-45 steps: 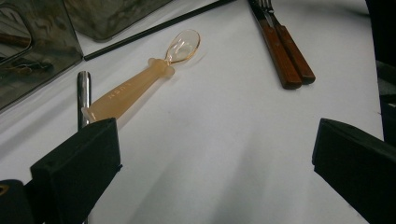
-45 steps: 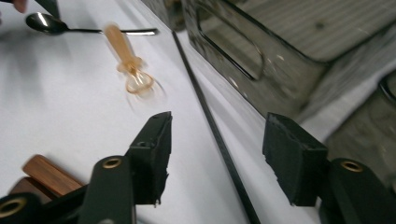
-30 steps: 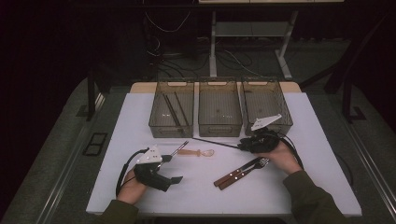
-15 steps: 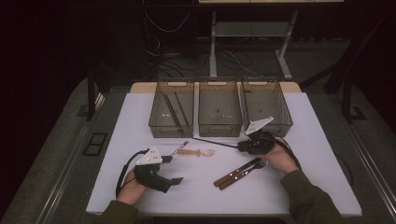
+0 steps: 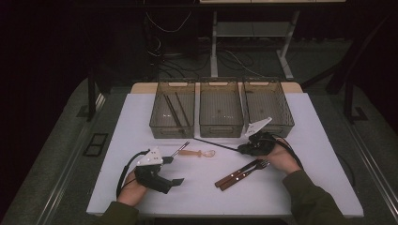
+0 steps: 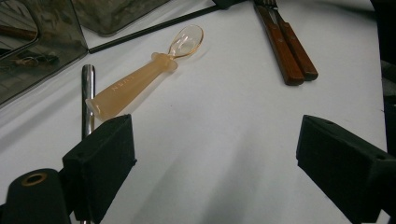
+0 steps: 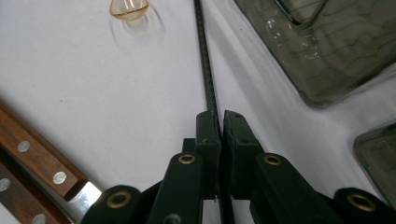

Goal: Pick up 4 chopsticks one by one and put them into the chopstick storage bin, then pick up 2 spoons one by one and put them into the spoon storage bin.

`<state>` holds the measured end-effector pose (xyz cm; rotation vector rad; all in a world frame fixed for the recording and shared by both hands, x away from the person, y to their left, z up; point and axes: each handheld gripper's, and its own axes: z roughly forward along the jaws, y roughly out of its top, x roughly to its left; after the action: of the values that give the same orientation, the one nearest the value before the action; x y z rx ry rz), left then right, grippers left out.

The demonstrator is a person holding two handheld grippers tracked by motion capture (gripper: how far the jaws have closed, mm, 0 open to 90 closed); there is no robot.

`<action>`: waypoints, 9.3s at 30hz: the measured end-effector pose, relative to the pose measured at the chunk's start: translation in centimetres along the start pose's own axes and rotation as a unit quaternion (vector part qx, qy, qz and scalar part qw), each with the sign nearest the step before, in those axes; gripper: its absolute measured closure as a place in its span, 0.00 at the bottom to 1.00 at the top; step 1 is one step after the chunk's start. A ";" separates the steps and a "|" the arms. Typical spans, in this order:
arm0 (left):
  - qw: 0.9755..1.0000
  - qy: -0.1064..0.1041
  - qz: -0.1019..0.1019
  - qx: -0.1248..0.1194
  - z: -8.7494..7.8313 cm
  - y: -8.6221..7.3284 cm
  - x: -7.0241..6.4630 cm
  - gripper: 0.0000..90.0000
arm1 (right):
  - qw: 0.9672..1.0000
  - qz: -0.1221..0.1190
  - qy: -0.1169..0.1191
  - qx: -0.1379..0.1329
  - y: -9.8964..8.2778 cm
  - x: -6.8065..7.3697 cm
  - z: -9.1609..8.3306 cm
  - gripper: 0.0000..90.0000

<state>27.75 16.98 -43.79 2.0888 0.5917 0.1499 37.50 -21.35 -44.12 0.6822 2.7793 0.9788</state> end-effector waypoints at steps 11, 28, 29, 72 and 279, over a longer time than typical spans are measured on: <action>1.000 0.002 0.000 0.001 0.0 0.0 0.0 0.12 | 1.000 -0.029 -0.005 0.004 0.0 0.9 0.1 0.95; 1.000 0.003 -0.001 0.000 0.0 0.0 0.0 0.12 | 0.999 -0.041 -0.003 0.016 0.4 0.6 -0.1 0.96; 1.000 0.003 -0.001 0.000 0.0 0.0 -0.1 0.12 | 0.999 -0.039 -0.001 0.014 0.5 0.6 -0.2 0.96; 1.000 0.006 0.000 0.000 0.1 0.0 -0.3 0.12 | 0.983 0.029 0.042 -0.174 2.5 1.8 -8.2 0.95; 0.992 0.118 -0.039 -0.022 -3.6 -0.4 2.3 0.03 | 0.966 0.137 -0.148 -0.160 -10.7 7.6 -7.4 0.15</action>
<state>28.41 20.95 -42.37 2.0160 0.8034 0.3658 24.80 -29.49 -44.69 1.0751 2.2416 1.2227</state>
